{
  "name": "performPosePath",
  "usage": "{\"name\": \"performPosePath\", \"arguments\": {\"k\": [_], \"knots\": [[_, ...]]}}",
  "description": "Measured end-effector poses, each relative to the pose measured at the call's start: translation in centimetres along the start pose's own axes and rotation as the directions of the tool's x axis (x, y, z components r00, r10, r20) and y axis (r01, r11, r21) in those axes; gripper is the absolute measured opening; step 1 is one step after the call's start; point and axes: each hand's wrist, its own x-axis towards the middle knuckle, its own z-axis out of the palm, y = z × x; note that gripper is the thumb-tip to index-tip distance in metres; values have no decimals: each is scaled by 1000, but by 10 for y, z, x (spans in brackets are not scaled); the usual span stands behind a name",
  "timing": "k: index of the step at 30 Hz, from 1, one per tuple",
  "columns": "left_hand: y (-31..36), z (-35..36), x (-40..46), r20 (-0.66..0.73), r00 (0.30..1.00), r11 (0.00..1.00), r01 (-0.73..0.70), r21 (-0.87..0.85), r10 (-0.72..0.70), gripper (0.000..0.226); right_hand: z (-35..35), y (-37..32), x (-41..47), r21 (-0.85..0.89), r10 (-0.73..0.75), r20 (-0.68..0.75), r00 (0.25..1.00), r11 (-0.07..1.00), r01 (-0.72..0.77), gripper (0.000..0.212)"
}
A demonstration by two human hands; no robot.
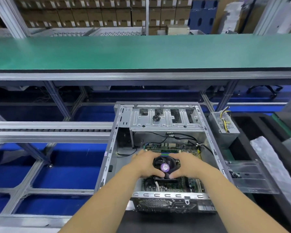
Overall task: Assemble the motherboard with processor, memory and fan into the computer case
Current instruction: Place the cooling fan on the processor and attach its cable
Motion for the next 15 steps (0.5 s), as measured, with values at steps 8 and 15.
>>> {"name": "performPosePath", "arguments": {"k": [8,15], "knots": [[2,-1,1,79,997,999,10,-40,-7,100,1,1,5,17,-15,-11,1000,1000,15,90],[8,1,0,36,996,996,-83,-13,83,108,0,-4,-5,62,-137,-56,989,988,140,63]]}}
